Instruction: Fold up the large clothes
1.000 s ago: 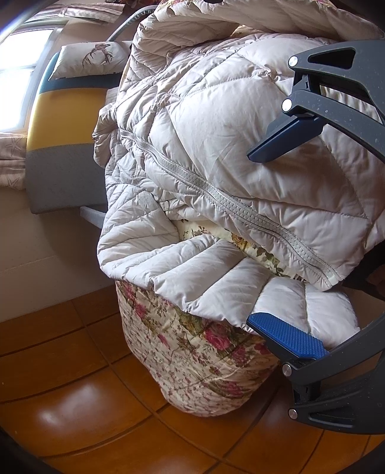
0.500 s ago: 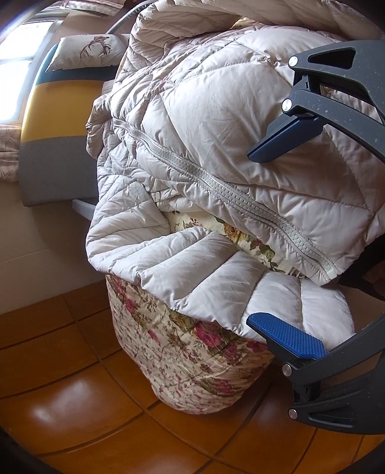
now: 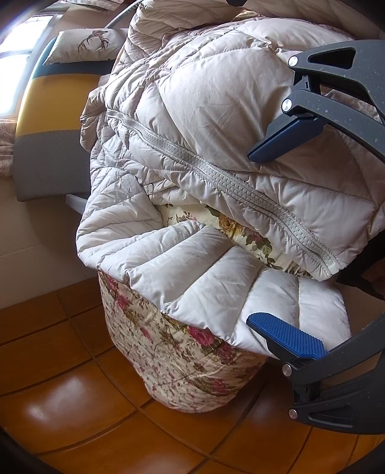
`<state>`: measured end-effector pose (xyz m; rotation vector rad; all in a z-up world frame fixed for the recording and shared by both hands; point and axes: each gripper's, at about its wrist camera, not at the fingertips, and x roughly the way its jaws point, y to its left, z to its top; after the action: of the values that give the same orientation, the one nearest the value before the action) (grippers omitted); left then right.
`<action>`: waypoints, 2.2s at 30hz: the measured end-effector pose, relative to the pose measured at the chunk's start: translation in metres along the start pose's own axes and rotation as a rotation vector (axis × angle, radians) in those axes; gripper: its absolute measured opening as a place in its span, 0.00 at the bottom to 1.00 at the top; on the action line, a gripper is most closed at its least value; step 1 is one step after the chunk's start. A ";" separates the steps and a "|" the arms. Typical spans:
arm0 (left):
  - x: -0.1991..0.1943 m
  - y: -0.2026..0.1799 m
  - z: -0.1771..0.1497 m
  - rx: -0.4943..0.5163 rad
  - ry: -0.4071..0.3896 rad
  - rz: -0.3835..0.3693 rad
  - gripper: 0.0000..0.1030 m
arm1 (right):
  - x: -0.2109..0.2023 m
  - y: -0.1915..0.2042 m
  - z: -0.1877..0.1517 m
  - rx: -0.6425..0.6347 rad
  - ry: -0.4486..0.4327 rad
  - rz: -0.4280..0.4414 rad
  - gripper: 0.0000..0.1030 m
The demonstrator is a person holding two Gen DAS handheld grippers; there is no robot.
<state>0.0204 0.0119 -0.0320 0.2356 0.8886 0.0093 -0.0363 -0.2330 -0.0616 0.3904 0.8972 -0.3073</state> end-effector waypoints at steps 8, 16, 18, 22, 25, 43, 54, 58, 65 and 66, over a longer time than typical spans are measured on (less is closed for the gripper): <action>0.003 0.003 0.001 0.000 0.003 0.010 0.97 | 0.009 -0.050 0.012 0.047 -0.025 -0.188 0.98; 0.010 0.014 0.001 -0.018 -0.010 -0.070 0.97 | -0.042 -0.111 0.016 0.202 -0.197 -0.154 0.98; 0.013 0.018 0.000 -0.031 -0.018 -0.100 0.97 | -0.050 -0.112 0.016 0.197 -0.196 -0.063 0.98; 0.022 0.025 0.000 -0.066 -0.018 -0.174 0.97 | -0.032 -0.101 0.007 0.137 -0.065 0.018 0.98; 0.029 0.031 0.000 -0.099 -0.005 -0.237 0.97 | -0.015 -0.095 -0.007 0.103 0.016 0.015 0.77; 0.036 0.046 -0.002 -0.158 -0.003 -0.355 0.97 | 0.023 -0.219 0.066 -0.161 -0.028 -0.485 0.45; 0.045 0.066 -0.002 -0.216 -0.006 -0.326 0.97 | 0.001 -0.294 0.122 -0.067 -0.008 -0.496 0.98; 0.057 0.076 -0.003 -0.250 0.010 -0.311 0.97 | -0.016 -0.306 0.113 -0.158 0.011 -0.550 0.98; 0.075 0.099 0.003 -0.291 0.012 -0.258 0.97 | -0.038 -0.351 0.092 0.032 -0.077 -0.435 0.98; 0.076 0.103 0.003 -0.301 0.008 -0.254 0.97 | -0.044 -0.357 0.090 0.089 -0.113 -0.460 0.98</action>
<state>0.0798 0.1196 -0.0671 -0.1592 0.9081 -0.0914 -0.1483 -0.5858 -0.0466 0.2419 0.8582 -0.7868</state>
